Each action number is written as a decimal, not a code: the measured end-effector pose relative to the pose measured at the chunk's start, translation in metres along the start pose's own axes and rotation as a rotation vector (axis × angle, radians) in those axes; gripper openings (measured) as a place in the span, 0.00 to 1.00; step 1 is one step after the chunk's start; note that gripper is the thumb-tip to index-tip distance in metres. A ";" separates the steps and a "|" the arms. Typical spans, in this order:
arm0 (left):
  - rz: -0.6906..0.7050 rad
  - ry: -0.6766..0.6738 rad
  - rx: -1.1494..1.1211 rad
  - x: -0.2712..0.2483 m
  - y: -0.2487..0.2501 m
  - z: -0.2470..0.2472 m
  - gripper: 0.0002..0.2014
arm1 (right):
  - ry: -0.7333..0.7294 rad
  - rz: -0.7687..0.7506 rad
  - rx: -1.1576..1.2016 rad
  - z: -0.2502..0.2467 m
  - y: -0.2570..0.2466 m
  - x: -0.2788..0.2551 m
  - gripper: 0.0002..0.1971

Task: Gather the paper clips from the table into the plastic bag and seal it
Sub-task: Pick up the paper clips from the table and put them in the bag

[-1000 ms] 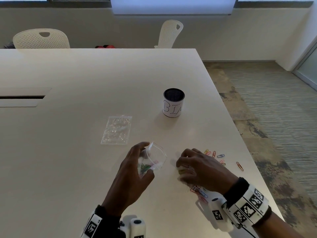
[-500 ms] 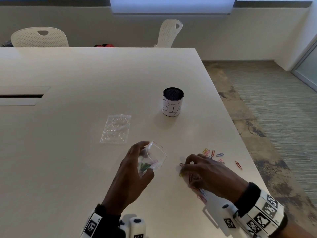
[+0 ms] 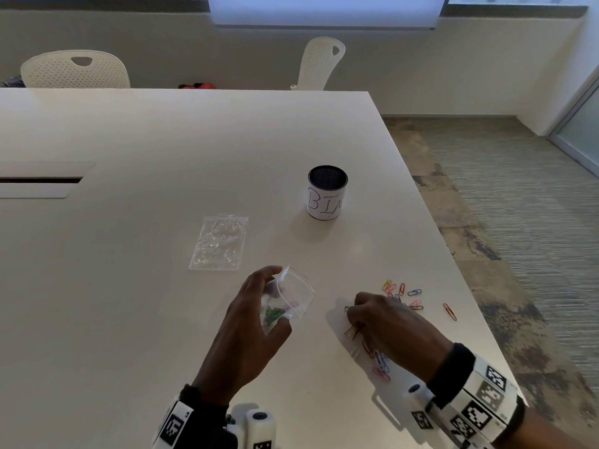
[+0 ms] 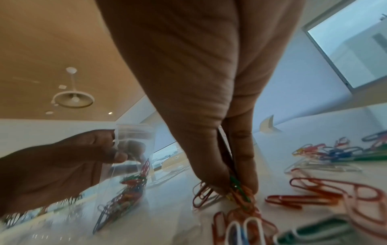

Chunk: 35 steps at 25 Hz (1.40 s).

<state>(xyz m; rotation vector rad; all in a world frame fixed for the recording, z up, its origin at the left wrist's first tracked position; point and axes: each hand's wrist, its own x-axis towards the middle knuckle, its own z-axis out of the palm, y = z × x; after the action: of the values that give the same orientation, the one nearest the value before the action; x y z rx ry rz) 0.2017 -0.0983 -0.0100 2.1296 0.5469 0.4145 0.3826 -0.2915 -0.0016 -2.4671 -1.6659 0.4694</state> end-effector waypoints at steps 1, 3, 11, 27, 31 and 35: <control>-0.001 0.000 -0.002 0.000 0.000 0.000 0.34 | 0.012 0.016 0.048 -0.001 0.004 0.002 0.08; -0.001 0.004 -0.005 -0.001 0.000 -0.001 0.34 | 0.032 0.058 0.153 -0.005 0.013 0.003 0.06; 0.008 0.007 -0.003 -0.001 0.001 -0.004 0.35 | 0.242 0.217 0.937 -0.033 0.009 -0.002 0.04; 0.045 0.003 0.011 0.001 -0.003 -0.004 0.33 | 0.490 -0.039 0.738 -0.033 -0.068 0.042 0.07; 0.027 -0.005 0.018 0.002 -0.005 -0.002 0.34 | 0.457 -0.068 0.636 -0.031 -0.069 0.041 0.07; 0.032 -0.004 0.015 0.001 -0.006 -0.001 0.34 | 0.450 -0.063 0.627 -0.034 -0.070 0.040 0.08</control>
<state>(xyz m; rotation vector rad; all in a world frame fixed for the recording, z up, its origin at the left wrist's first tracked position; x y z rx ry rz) 0.2010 -0.0936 -0.0138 2.1555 0.5157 0.4253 0.3457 -0.2255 0.0429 -1.8776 -1.1806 0.3270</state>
